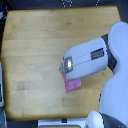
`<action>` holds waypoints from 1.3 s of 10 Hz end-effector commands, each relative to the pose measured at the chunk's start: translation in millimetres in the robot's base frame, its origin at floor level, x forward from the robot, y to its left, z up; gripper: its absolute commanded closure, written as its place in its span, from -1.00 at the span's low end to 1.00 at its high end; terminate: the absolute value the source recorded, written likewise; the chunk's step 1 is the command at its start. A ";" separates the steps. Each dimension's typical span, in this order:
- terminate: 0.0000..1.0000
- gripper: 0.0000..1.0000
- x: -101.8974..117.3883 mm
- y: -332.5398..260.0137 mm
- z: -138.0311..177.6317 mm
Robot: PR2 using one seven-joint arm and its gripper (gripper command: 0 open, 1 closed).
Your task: Folding a cloth
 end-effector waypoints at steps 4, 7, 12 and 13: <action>-1.00 -1.00 27.3 -17.3 33.4; -1.00 -1.00 30.6 -25.3 58.7; -1.00 -1.00 34.6 -36.9 75.7; -1.00 -1.00 45.6 -43.3 92.6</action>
